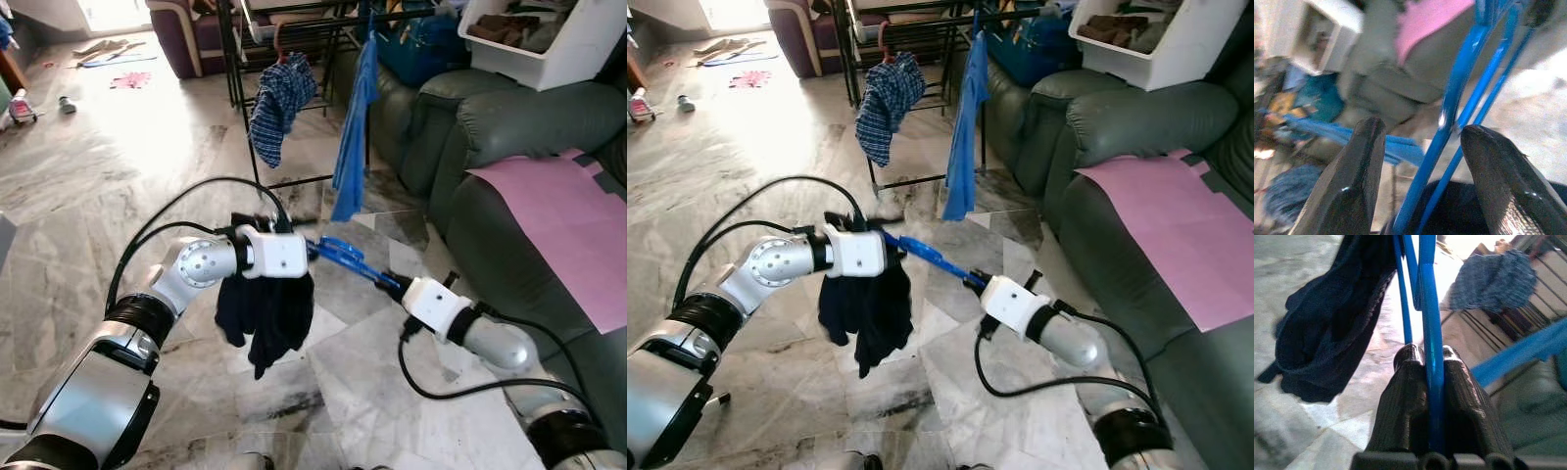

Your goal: Hang hanger

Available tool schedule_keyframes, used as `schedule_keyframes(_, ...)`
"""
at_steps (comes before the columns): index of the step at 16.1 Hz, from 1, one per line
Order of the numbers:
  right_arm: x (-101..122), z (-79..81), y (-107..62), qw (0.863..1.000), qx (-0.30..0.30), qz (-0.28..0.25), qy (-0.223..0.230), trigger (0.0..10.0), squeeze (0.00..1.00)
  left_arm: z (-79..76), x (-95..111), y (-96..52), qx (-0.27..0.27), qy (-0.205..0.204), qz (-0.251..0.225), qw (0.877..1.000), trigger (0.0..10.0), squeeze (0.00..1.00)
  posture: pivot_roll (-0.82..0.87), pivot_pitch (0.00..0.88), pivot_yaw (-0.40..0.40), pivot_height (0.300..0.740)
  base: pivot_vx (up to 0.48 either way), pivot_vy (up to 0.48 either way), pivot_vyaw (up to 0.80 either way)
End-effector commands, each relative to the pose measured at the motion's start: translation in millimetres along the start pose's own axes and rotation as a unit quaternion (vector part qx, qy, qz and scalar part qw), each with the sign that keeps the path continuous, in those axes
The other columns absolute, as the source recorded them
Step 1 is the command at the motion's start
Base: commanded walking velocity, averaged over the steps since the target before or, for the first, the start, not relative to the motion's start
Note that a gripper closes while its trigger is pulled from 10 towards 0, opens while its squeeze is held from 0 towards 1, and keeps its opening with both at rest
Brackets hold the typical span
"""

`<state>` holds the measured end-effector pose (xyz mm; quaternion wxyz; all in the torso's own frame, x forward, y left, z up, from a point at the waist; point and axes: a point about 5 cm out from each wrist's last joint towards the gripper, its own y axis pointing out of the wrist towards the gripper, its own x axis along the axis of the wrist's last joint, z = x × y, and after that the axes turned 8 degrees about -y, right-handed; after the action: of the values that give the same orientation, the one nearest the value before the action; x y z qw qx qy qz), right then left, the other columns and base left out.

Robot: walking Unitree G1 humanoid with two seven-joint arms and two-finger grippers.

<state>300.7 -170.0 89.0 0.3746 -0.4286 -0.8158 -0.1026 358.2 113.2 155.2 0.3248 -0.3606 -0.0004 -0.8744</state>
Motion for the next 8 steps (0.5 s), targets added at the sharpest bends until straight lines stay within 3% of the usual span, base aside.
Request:
schedule_keyframes(1, 0.9, -13.5, 2.5, 0.999, -0.048, 0.003, 0.0, 10.0, 0.0, 1.9, -5.6, -6.7, 0.038, -0.017, 0.004, 0.999, 10.0, 0.48, 0.03, 0.082, 0.023, 0.74, 0.0, 0.0, 0.0)
schedule_keyframes(2, 0.1, -14.4, 3.1, 0.998, -0.056, 0.007, 0.0, 10.0, 0.0, 0.9, -6.7, -7.9, 0.042, -0.019, 0.004, 0.999, 10.0, 0.83, 0.03, 0.083, 0.023, 0.74, 0.0, 0.0, 0.0)
schedule_keyframes(3, -1.5, -16.8, 4.4, 0.998, -0.067, 0.013, 0.0, 10.0, 0.0, -2.3, -7.8, -8.8, 0.039, -0.022, 0.003, 0.999, 10.0, 1.0, 0.04, 0.084, 0.02, 0.74, 0.0, 0.0, 0.0)
schedule_keyframes(5, -1.0, -19.8, 8.1, 0.997, -0.08, 0.013, 0.011, 10.0, 0.0, -6.6, -6.9, -10.0, 0.042, -0.02, -0.007, 0.999, 10.0, 1.0, 0.04, 0.087, 0.019, 0.74, 0.0, 0.0, 0.0)
schedule_keyframes(6, 0.0, -20.2, 9.7, 0.996, -0.083, 0.012, 0.011, 10.0, 0.0, -8.0, -6.4, -10.2, 0.045, -0.019, -0.01, 0.999, 10.0, 0.69, 0.04, 0.088, 0.019, 0.74, 0.0, 0.0, 0.0)
schedule_keyframes(7, 1.0, -20.4, 11.0, 0.996, -0.089, 0.009, 0.018, 10.0, 0.0, -8.3, -7.5, -10.5, 0.055, -0.027, -0.009, 0.998, 10.0, 0.0, 0.04, 0.09, 0.019, 0.74, 0.0, 0.0, 0.0)
schedule_keyframes(8, 2.1, -20.0, 11.9, 0.995, -0.095, 0.007, 0.028, 10.0, 0.0, -6.6, -10.0, -10.6, 0.08, -0.041, -0.001, 0.996, 10.0, 0.0, 0.04, 0.091, 0.019, 0.74, 0.0, 0.0, 0.0)
